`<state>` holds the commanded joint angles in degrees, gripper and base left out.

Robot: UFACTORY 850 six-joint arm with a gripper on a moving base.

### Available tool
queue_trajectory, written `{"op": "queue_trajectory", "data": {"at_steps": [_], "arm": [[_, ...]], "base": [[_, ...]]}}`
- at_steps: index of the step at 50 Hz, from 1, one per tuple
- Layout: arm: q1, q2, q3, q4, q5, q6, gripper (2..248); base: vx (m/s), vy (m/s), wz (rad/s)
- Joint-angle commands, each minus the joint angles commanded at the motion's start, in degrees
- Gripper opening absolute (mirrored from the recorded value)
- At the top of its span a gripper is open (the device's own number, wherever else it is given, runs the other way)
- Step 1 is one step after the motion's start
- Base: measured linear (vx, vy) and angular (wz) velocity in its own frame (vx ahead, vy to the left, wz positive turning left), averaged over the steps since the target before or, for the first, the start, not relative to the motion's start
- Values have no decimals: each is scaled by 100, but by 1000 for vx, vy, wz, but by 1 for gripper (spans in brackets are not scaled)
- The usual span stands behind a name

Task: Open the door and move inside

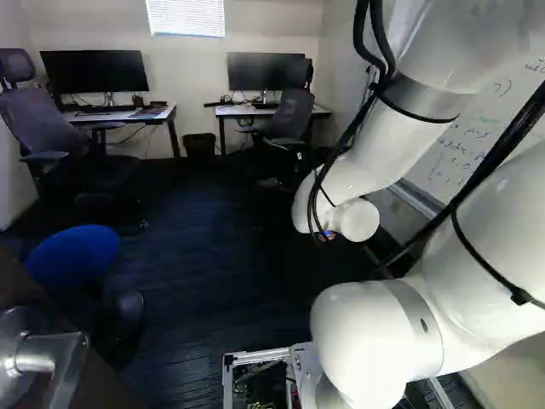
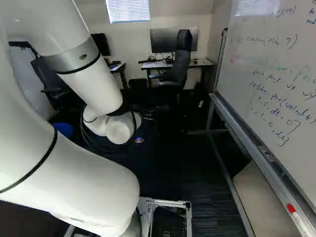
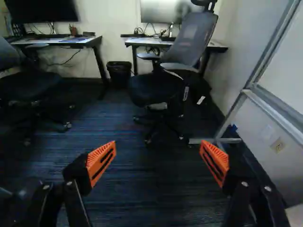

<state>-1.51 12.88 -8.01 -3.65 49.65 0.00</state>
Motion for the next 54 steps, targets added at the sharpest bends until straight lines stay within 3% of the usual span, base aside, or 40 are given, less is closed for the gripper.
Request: {"op": "queue_trajectory", "data": {"at_steps": [23, 54], "arm": [[136, 280, 271, 327, 32, 0, 247], [151, 312, 301, 365, 35, 0, 247]], "base": [[0, 0, 0], [0, 0, 0]]}}
